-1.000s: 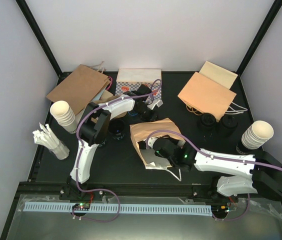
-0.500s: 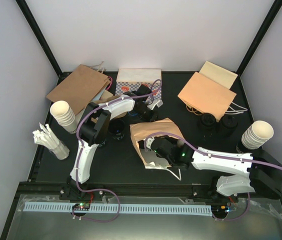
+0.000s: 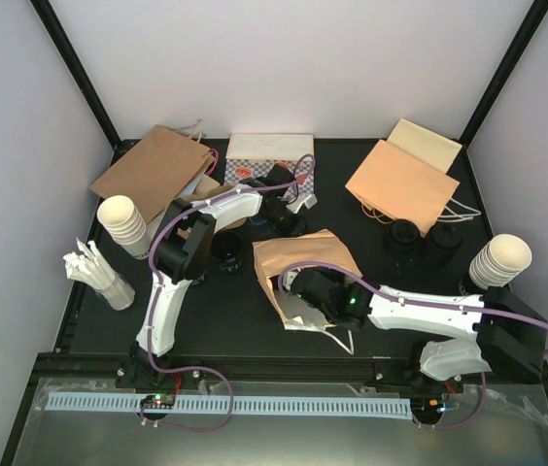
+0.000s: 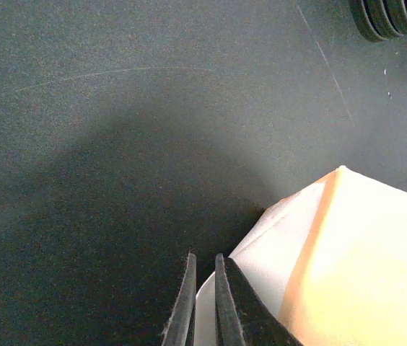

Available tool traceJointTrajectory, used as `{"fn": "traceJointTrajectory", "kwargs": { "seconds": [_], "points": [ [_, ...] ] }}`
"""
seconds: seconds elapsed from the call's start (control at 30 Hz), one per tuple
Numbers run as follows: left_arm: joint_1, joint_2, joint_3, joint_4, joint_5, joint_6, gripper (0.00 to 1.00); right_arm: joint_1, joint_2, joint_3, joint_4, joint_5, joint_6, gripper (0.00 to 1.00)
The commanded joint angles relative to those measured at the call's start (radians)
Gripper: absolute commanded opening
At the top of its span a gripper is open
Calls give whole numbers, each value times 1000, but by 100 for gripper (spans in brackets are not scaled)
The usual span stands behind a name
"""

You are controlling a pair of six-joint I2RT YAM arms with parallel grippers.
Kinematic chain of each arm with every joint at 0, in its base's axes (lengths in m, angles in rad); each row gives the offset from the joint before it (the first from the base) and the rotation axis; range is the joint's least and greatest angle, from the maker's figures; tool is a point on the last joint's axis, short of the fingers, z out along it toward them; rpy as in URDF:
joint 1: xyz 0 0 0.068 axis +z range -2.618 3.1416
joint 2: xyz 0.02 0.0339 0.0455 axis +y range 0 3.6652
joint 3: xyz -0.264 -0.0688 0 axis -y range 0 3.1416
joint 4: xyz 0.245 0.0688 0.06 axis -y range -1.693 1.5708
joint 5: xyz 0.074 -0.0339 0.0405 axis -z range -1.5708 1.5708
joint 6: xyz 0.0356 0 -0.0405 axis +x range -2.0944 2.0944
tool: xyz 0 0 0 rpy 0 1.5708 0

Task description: Pack the takeout coffee

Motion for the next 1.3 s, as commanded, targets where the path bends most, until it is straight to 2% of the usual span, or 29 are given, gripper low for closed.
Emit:
{"fn": "traceJointTrajectory", "kwargs": {
  "seconds": [0.0, 0.4, 0.77, 1.03, 1.27],
  "points": [
    [-55, -15, -23, -66, 93, 23, 10, -34, 84, -67, -165, -45, -12, 58],
    [-55, -24, -20, -68, 93, 22, 10, -38, 83, -75, -247, -62, 11, 59],
    [-55, -29, -32, -69, 95, 28, 10, -46, 135, -81, -247, -78, 22, 60],
    [-56, -32, -32, -66, 97, 26, 10, -51, 73, -116, -268, -99, 22, 63],
    [-57, -33, -34, -65, 100, 24, 10, -53, 98, -120, -225, -102, -14, 63]
  ]
}}
